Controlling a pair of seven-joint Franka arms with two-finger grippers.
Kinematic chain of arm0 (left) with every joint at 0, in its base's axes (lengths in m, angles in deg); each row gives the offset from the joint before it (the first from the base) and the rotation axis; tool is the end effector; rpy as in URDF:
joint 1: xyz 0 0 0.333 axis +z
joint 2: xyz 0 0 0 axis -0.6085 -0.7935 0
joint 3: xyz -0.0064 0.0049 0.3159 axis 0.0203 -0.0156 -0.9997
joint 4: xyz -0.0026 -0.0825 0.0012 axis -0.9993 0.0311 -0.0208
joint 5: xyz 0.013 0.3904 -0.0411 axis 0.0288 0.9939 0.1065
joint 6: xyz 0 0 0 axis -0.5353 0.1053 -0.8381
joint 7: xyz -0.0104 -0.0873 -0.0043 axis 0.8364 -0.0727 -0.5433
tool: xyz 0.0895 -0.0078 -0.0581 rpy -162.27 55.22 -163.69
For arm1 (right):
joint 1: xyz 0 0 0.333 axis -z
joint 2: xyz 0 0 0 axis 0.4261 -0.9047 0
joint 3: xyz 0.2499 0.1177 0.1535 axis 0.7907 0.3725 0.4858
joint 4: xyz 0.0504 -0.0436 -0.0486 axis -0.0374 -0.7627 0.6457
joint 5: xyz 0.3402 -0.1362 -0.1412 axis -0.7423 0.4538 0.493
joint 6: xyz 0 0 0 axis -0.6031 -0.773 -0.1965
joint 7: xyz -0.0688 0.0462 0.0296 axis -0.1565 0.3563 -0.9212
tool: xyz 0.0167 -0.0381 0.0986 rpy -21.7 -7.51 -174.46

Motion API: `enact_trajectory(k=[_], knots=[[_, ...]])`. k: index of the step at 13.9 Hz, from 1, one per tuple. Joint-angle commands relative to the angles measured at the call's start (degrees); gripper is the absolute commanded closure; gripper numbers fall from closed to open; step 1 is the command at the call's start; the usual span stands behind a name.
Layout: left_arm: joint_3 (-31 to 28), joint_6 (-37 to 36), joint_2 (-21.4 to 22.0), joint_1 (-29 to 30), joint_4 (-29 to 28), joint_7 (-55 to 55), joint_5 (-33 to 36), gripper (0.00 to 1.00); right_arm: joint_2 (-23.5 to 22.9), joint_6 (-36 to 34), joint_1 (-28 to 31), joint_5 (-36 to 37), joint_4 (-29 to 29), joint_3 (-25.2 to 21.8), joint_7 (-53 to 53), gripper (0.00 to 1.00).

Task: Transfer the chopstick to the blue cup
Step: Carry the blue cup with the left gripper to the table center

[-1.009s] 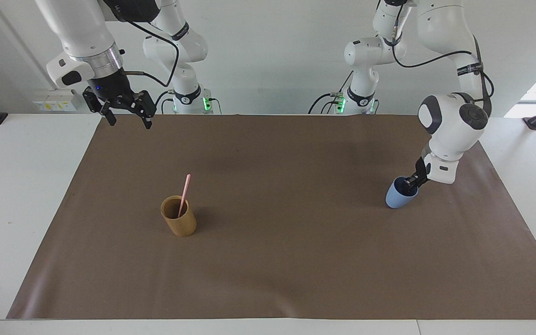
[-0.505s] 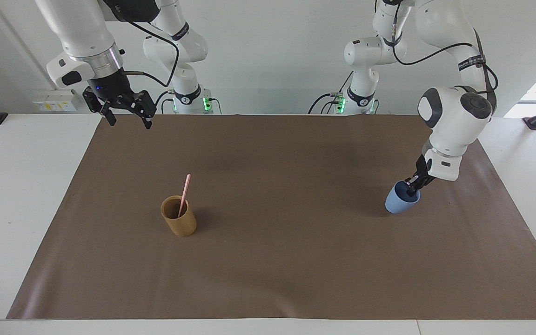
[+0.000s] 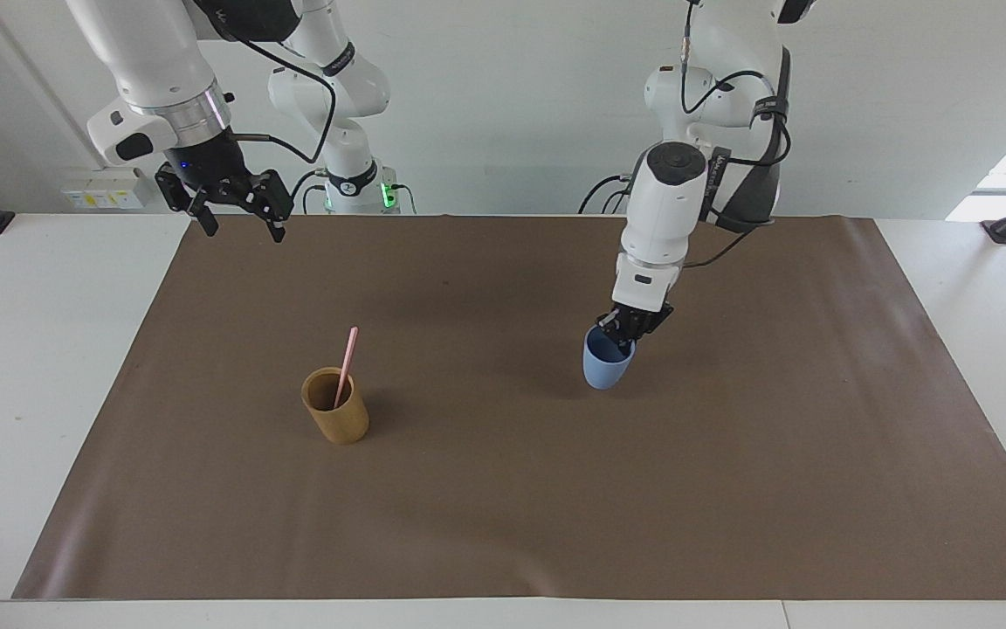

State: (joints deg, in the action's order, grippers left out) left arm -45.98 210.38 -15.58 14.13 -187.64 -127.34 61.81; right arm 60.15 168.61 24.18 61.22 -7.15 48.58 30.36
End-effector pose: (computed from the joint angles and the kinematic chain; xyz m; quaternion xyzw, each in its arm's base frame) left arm 0.5450 -0.3259 0.4145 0.9846 0.1591 0.0670 0.0290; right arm 0.5569 0.0190 0.6406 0.9977 -0.0672 0.0098 0.0011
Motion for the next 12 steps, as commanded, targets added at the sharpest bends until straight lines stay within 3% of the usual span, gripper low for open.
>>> enact_trajectory(k=[1, 3, 5, 7, 11, 12], knots=[[-0.9, -1.5, -2.3, -2.7, 3.8, -2.4, 1.4, 1.00, -0.2, -0.1, 1.0, -1.0, 0.4, 0.3, 1.1, 0.00], [-1.0, -0.4, -4.9, -5.4, 4.0, -5.7, 1.6, 1.00, -0.2, -0.2, 1.0, -1.0, 0.4, 0.3, 1.1, 0.00], [-1.0, -0.7, -8.3, -6.2, 8.1, -8.2, 2.9, 1.00, -0.2, -0.2, 1.0, -1.0, 0.4, 0.3, 1.1, 0.00], [-1.0, 1.6, -9.6, -7.6, 8.5, -16.8, 4.5, 1.00, -0.2, -0.2, 0.8, -1.0, 0.4, 0.4, 1.1, 0.00], [-0.9, 3.3, -9.7, -8.3, 7.8, -17.9, 5.3, 1.00, -0.1, -0.2, 0.4, -1.0, 0.4, 0.5, 1.2, 0.00], [-0.9, 3.9, -9.7, -8.3, 7.5, -18.0, 5.2, 0.87, -0.1, 0.0, 0.3, -1.1, 0.4, 0.5, 1.1, 0.00]])
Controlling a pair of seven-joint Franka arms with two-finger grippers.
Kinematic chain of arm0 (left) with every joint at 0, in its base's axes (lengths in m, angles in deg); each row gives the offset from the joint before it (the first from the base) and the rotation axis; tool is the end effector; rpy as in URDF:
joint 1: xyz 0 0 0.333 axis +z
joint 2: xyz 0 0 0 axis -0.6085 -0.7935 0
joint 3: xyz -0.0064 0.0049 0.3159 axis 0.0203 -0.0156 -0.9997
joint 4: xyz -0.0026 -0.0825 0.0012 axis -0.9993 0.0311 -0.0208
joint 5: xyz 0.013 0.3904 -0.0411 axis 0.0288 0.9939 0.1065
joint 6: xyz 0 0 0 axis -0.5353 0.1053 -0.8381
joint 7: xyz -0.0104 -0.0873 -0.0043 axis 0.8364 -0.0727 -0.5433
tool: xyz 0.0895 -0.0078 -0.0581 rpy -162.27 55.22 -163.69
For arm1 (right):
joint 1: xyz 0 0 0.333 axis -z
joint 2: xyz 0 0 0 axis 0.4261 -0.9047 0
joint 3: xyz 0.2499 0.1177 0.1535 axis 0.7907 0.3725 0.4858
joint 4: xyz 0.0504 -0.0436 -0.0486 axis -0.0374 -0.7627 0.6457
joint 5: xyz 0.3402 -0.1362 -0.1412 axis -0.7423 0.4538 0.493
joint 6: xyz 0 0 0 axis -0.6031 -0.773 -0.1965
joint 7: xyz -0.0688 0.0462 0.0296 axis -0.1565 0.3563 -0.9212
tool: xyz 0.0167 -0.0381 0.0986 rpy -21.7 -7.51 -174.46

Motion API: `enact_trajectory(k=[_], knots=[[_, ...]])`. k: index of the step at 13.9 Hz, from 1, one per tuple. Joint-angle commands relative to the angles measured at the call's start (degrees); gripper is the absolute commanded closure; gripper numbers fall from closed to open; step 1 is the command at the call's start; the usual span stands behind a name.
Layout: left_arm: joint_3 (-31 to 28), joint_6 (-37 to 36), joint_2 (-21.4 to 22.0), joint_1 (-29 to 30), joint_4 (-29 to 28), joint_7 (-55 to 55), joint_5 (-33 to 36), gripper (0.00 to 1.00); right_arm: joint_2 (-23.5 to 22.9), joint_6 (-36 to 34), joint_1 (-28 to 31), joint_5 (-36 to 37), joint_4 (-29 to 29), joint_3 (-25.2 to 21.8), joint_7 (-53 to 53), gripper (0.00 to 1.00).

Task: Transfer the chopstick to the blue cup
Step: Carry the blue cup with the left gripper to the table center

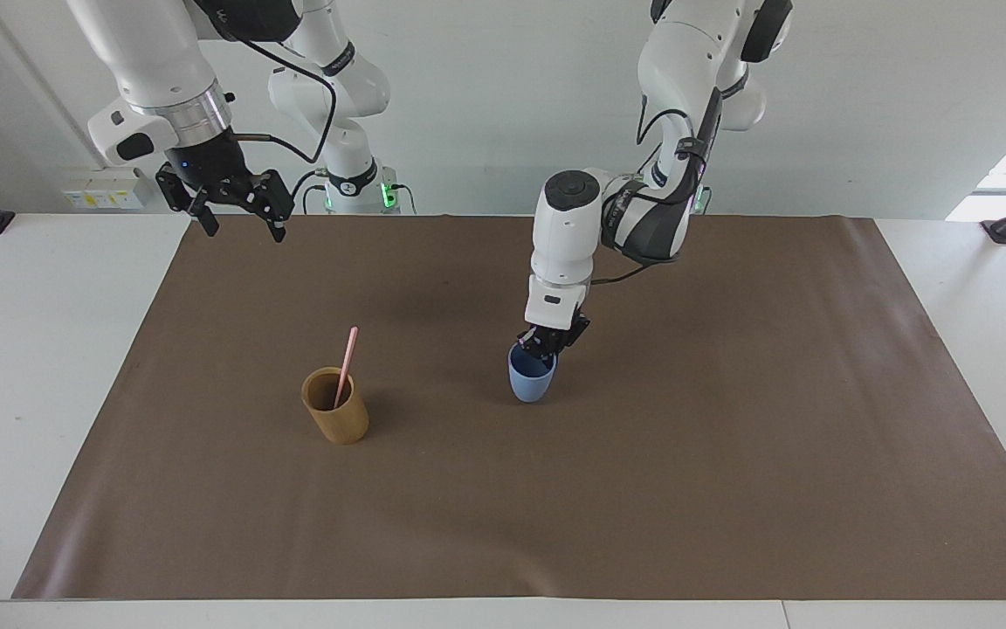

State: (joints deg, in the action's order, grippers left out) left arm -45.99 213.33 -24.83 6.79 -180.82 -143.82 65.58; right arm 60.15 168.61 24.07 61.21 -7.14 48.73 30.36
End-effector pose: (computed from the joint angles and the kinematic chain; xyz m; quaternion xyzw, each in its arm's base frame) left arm 0.5334 -0.4135 0.3716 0.9716 0.2211 0.0750 0.0381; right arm 0.5568 0.0215 0.6407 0.9978 -0.0649 0.0099 0.0010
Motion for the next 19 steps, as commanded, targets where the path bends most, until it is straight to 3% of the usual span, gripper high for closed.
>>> enact_trajectory(k=[1, 2, 4, 9, 13, 19], knots=[[-0.9, 1.5, -0.5, -1.1, 0.5, -1.5, 1.4, 0.14, -0.2, 0.3, 0.3, -1.0, 0.4, 0.4, 0.9, 0.00], [-0.9, 0.8, -0.5, -1.1, 0.5, -1.1, 1.5, 0.00, -0.3, 1.4, 0.3, -1.0, 0.4, 0.5, 0.9, 0.00], [-0.9, 0.5, 0.6, -0.2, 0.7, -0.7, 1.4, 0.00, -0.2, 2.5, 0.0, -0.9, 0.1, 0.6, 0.7, 0.00], [-1.6, -5.7, 7.9, 5.2, 1.2, 4.5, 1.4, 0.00, -0.1, 6.8, -3.7, 0.3, -2.2, 0.9, -0.7, 0.00], [-1.6, -12.2, 14.1, 14.8, 0.7, 21.1, -4.7, 0.00, -0.1, 12.5, -7.3, 3.9, -5.4, 0.9, -0.9, 0.00], [-1.6, -21.1, 17.1, 24.7, 0.8, 46.0, -8.5, 0.00, -1.2, 23.5, -12.6, 12.8, -11.7, 0.9, -0.4, 0.00]])
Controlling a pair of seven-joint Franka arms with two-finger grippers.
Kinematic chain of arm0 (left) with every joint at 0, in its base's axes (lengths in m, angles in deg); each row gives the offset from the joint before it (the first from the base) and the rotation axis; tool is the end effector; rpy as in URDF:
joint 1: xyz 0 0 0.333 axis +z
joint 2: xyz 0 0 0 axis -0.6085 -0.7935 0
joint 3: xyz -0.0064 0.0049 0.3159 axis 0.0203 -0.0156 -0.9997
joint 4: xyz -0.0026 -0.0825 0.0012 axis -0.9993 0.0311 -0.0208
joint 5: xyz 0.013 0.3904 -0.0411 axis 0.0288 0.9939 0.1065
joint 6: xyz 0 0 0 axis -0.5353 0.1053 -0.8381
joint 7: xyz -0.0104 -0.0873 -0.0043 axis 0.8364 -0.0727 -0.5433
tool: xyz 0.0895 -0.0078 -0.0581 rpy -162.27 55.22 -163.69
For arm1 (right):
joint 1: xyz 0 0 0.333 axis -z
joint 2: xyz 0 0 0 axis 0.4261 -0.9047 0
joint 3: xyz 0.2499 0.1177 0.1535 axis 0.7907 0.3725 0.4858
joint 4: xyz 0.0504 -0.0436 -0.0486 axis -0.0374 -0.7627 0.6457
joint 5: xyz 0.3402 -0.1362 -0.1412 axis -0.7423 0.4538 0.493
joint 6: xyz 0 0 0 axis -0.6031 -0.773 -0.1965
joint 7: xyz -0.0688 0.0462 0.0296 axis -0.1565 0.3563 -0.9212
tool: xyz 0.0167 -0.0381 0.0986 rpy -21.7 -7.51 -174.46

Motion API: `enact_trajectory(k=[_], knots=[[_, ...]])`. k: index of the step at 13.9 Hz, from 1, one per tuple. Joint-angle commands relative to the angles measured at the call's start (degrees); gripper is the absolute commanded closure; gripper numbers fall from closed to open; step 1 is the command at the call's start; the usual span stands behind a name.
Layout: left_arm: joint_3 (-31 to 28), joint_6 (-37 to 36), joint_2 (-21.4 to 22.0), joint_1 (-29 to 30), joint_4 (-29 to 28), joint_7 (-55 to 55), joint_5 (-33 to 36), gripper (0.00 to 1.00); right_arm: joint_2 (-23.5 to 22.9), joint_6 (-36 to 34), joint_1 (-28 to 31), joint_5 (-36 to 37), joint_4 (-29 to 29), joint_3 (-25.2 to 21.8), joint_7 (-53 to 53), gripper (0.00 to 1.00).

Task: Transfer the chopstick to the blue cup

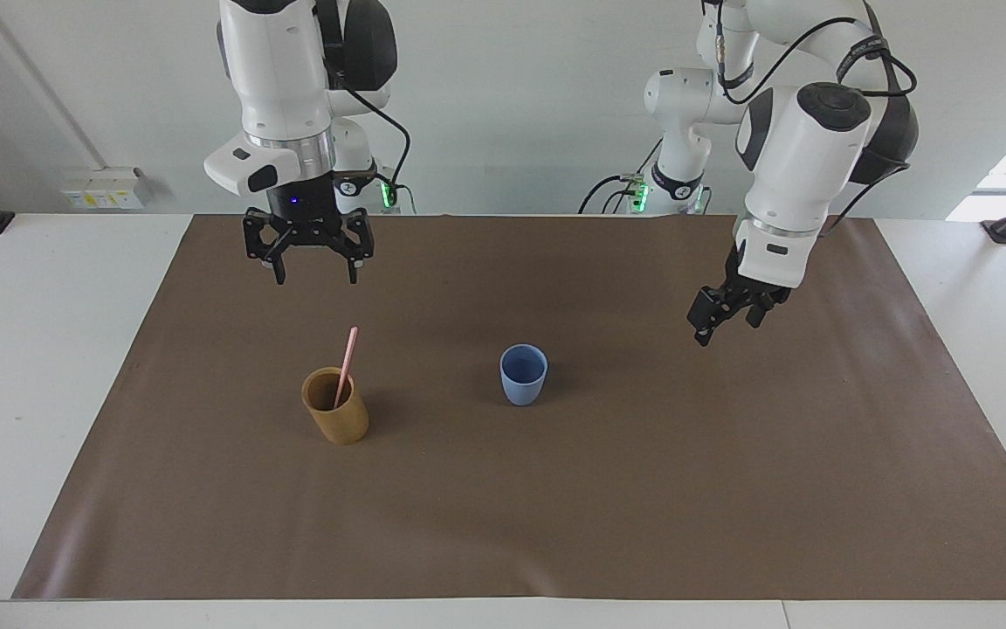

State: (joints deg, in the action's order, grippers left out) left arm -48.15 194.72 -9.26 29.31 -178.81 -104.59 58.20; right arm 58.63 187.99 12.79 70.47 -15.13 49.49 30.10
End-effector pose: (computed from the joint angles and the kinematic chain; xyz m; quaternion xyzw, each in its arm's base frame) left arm 0.6001 -0.1473 0.5303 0.9893 0.1311 0.0622 0.0155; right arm 0.5781 0.1344 0.5921 0.9906 0.0557 0.1101 0.0584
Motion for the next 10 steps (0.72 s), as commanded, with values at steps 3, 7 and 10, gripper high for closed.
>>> enact_trajectory(k=[3, 7, 10], knots=[[0.5, -7.5, 2.9, 5.3, -1.3, 18.7, -1.1, 0.00, 0.5, 10.1, -1.9, 8.9, -8.8, 0.2, -0.3, 0.00], [0.4, -12.5, 5.8, 8.3, -0.7, 29.6, -1.1, 0.00, 1.8, 15.7, -3.6, 15.6, -15.1, 0.2, -0.7, 0.00], [0.1, -15.4, 8.1, 8.3, -0.2, 32.3, -1.3, 0.00, 3.2, 19.3, -3.7, 16.2, -20.2, 0.2, -0.7, 0.00]])
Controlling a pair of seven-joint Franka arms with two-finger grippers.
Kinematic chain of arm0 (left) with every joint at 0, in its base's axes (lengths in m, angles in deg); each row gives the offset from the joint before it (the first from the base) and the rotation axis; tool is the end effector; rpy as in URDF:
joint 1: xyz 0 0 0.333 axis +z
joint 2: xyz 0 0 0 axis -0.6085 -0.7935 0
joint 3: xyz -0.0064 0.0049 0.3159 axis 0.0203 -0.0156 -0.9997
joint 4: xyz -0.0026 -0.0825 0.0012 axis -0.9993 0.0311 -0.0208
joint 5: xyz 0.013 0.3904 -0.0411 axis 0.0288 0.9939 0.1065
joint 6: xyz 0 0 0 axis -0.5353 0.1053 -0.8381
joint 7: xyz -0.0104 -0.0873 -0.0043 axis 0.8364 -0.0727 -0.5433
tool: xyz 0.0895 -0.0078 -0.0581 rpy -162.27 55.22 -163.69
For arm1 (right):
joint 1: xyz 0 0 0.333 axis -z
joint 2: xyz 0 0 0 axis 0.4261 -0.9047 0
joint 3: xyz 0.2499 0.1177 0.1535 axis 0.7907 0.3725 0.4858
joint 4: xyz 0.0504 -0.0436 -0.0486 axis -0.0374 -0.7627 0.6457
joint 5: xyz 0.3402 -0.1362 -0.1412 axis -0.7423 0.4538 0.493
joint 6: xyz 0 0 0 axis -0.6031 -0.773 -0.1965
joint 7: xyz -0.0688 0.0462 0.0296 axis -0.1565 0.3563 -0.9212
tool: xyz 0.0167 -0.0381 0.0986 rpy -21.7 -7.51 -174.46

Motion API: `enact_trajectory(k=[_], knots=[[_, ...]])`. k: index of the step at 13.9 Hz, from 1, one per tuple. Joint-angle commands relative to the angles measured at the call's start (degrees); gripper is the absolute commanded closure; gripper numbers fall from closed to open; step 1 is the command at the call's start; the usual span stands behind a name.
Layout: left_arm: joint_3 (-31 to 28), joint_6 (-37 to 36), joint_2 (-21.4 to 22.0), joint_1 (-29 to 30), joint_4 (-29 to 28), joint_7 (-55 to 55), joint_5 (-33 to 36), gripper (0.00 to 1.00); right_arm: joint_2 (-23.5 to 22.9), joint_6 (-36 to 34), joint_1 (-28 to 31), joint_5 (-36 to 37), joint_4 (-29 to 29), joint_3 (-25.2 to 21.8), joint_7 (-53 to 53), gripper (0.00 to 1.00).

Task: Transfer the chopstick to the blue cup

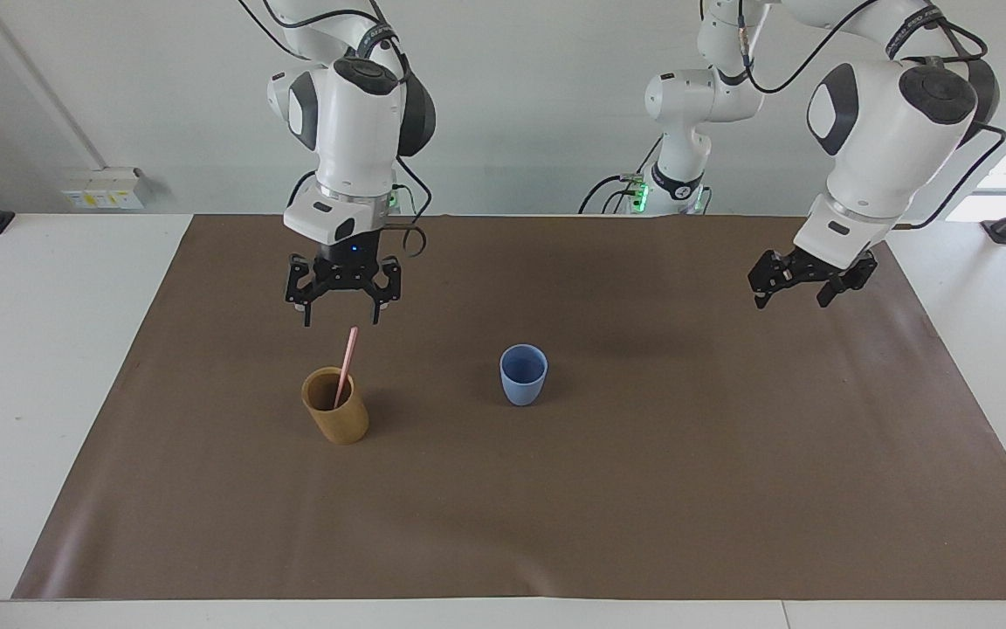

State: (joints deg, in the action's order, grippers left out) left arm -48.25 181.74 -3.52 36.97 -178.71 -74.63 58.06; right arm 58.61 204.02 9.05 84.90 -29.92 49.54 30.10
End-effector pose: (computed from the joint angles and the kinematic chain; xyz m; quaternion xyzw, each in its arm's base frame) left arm 0.5703 -0.0617 0.5692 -0.9981 0.0600 -0.0017 0.0137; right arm 0.5678 0.1686 0.4954 0.9635 0.1662 0.1451 0.1517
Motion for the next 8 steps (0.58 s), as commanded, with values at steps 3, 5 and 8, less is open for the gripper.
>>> enact_trajectory(k=[3, 5, 8], knots=[[-0.1, -5.0, 3.3, 0.7, 1.5, 1.6, -1.2, 0.00, 4.2, 6.2, 0.9, 3.6, -7.9, 0.1, 0.2, 0.24], [-0.3, -5.6, 3.5, 0.7, 1.3, 2.0, -1.3, 0.00, 4.2, 6.4, 1.0, 4.2, -8.0, 0.1, 1.7, 0.43], [-0.2, -8.2, 4.2, 0.7, 1.5, 0.3, -1.8, 0.00, 4.3, 7.0, 0.6, 4.3, -8.7, 0.1, 1.8, 0.49]])
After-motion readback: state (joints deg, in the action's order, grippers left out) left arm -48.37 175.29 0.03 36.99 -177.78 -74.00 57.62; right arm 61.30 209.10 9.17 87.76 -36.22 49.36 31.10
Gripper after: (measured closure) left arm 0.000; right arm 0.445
